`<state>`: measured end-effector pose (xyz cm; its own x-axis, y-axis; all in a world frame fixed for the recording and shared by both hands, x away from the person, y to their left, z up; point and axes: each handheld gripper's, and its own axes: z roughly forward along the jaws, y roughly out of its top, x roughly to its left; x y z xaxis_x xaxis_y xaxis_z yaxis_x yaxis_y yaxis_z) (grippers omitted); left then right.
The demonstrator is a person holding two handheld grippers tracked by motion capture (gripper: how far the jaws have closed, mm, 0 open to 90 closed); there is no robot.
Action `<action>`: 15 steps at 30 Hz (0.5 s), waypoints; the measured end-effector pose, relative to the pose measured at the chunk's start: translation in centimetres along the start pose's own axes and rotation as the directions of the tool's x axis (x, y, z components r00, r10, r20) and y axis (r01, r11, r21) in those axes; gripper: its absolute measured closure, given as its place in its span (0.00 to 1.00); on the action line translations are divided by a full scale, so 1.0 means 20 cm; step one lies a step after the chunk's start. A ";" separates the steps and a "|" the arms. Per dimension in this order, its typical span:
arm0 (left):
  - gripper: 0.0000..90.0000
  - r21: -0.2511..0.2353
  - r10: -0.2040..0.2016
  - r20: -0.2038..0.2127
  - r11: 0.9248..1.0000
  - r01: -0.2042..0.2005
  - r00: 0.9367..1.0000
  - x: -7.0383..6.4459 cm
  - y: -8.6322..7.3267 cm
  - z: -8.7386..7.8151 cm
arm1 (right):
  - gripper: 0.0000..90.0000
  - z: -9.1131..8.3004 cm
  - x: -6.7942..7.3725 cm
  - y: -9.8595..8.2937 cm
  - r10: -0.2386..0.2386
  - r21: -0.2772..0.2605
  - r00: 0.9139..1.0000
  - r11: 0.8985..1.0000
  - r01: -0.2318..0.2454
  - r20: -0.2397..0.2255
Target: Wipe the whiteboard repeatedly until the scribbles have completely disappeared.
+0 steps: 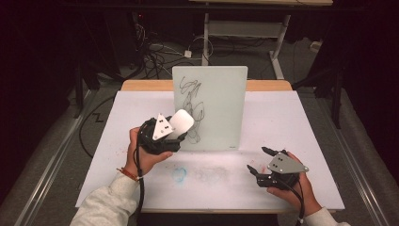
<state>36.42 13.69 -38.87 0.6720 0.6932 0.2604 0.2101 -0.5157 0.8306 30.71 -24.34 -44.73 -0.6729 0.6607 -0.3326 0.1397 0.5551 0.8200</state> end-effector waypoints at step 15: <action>0.32 -0.130 -0.031 -0.153 0.991 0.011 0.988 0.14 0.26 0.03 | 0.27 0.01 0.01 0.00 0.002 0.007 1.000 1.000 -0.002 -0.011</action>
<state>39.74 12.69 -34.15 0.5486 0.7777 0.3069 0.1230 -0.4382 0.8904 30.74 -24.15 -44.89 -0.6803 0.6565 -0.3258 0.1459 0.5570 0.8176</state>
